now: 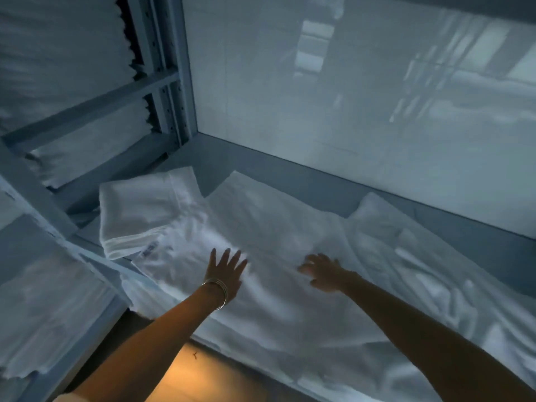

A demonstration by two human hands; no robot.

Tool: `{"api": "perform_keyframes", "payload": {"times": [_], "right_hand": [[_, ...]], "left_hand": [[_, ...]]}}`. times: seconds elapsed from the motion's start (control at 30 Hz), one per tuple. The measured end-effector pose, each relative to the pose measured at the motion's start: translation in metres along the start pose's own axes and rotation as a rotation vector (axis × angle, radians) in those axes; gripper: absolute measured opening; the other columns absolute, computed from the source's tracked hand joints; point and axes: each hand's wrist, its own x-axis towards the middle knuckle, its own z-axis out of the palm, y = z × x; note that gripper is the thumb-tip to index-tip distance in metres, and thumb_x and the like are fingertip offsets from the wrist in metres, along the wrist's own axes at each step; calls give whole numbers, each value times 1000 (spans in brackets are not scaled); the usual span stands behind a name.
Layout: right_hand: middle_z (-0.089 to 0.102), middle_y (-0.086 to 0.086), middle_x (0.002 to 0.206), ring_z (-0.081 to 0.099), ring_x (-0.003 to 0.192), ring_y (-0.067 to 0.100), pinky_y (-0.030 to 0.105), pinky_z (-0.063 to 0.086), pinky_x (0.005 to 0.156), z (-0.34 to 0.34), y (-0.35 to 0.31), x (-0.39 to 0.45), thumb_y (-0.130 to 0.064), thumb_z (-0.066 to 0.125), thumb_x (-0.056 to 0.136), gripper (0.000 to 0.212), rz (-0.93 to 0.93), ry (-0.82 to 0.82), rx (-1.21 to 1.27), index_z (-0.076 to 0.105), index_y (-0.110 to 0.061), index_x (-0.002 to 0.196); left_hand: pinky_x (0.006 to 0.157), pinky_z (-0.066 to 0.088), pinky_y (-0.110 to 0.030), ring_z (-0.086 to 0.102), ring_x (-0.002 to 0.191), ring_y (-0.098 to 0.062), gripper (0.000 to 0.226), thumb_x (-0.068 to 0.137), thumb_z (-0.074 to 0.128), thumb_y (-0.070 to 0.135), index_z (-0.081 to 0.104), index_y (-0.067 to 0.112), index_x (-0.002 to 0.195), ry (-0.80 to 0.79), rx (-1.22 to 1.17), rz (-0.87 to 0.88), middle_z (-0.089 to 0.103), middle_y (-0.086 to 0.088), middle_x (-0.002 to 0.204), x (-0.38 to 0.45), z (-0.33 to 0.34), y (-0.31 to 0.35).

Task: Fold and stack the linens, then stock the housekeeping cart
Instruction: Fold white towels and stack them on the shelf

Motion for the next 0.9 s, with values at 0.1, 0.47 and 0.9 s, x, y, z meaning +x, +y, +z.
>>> {"api": "perform_keyframes", "payload": {"times": [0.1, 0.47, 0.9], "right_hand": [[1, -7, 159, -1, 146, 25, 54, 8, 114, 32, 46, -48, -21, 47, 97, 56, 98, 28, 54, 26, -36, 146], [12, -6, 158, 12, 144, 19, 47, 28, 111, 141, 188, -218, -19, 51, 94, 62, 433, 48, 235, 24, -41, 146], [37, 7, 139, 55, 111, 39, 39, 51, 90, 237, 286, -285, -11, 51, 84, 51, 301, 261, 159, 42, -28, 131]], "left_hand": [[115, -2, -53, -3, 146, -27, 55, 102, 23, 36, 2, 23, 151, 54, 3, 132, -4, -3, 159, 12, -25, 46], [116, 4, -46, 5, 145, -21, 53, 102, 27, 32, 9, 25, 151, 185, 142, 650, 1, 1, 159, 10, -86, 241], [114, 18, -34, 19, 142, -21, 56, 98, 39, 34, 19, 23, 150, 79, 58, 845, 16, -2, 157, -10, -89, 428]]}}
